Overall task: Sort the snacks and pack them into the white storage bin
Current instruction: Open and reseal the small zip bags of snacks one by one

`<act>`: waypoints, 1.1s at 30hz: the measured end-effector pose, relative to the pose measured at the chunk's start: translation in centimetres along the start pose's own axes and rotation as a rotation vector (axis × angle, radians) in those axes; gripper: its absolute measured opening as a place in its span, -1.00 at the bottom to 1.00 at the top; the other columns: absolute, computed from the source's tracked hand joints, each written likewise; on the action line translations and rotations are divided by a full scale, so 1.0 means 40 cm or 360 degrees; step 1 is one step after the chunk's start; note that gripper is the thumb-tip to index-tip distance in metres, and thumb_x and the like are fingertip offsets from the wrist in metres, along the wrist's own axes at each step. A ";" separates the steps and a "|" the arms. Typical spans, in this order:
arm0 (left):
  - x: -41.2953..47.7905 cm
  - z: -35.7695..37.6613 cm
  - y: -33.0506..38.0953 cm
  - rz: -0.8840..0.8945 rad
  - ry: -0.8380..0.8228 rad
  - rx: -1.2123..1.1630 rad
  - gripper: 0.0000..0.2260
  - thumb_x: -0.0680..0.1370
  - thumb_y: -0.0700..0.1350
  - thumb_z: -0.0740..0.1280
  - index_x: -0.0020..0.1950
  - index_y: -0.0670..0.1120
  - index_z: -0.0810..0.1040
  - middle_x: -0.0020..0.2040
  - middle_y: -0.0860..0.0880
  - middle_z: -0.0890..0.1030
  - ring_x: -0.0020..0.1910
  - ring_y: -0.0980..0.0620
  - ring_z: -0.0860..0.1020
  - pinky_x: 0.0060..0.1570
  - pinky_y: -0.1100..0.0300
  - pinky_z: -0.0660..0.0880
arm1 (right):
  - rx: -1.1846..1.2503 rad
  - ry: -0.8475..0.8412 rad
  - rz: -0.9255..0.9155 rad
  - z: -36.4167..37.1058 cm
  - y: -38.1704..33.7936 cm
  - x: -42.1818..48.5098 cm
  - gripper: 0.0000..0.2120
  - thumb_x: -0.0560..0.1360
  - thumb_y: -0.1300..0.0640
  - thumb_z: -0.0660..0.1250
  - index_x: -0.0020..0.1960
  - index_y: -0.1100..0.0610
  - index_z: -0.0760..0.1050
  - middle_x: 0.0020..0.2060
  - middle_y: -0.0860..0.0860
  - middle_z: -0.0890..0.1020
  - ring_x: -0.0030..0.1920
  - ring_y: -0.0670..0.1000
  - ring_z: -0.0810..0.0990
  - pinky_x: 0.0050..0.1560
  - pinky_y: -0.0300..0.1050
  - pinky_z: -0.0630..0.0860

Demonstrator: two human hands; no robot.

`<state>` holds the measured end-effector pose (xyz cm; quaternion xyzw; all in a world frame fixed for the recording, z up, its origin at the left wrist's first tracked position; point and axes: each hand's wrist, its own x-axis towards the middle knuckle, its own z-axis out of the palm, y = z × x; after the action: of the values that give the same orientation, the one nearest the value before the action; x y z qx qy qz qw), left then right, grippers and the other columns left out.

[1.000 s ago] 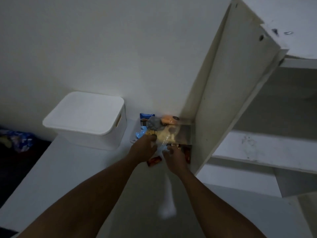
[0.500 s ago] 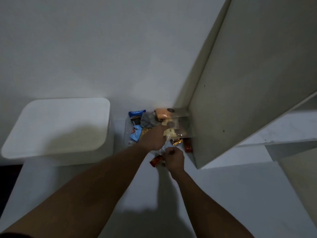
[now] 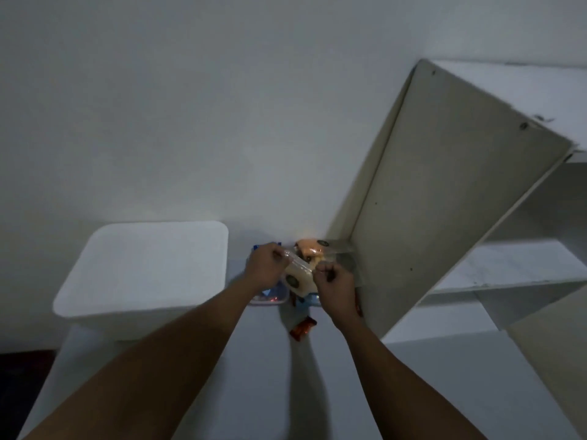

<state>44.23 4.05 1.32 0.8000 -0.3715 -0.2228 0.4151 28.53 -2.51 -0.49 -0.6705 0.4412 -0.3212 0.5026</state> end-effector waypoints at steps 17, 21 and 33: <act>-0.146 -0.177 0.332 0.0197 0.0233 -0.0909 -0.88 0.53 -0.08 0.43 0.00 -0.10 0.68 -0.17 0.05 0.66 -0.25 0.20 0.53 -0.17 0.28 0.48 | 0.0915 0.0018 -0.0069 -0.101 -0.435 -0.034 -0.78 0.48 0.19 0.47 0.11 0.13 0.58 -0.16 0.01 0.70 -0.12 -0.03 0.62 -0.02 -0.09 0.55; -0.154 -0.207 0.370 0.0203 0.0258 -0.1037 -0.91 0.55 -0.06 0.41 -0.02 -0.05 0.66 -0.17 0.06 0.64 -0.19 0.12 0.52 -0.09 0.18 0.48 | 0.1105 -0.0056 -0.0078 -0.117 -0.475 -0.055 -0.88 0.55 0.20 0.39 0.05 0.22 0.60 -0.13 0.07 0.69 -0.09 0.02 0.64 0.00 -0.04 0.62; -0.172 -0.220 0.415 0.0272 0.0176 -0.1149 -0.90 0.52 -0.09 0.44 0.00 -0.06 0.66 -0.22 0.06 0.64 -0.19 0.06 0.53 -0.07 0.10 0.56 | 0.1090 0.0000 -0.0218 -0.110 -0.509 -0.066 -0.86 0.60 0.18 0.31 -0.01 0.22 0.62 -0.19 0.03 0.68 -0.12 -0.03 0.61 -0.02 -0.11 0.61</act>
<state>38.98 7.50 20.31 0.5792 -0.3113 -0.2604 0.7069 29.10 0.32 20.31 -0.4910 0.2618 -0.4836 0.6756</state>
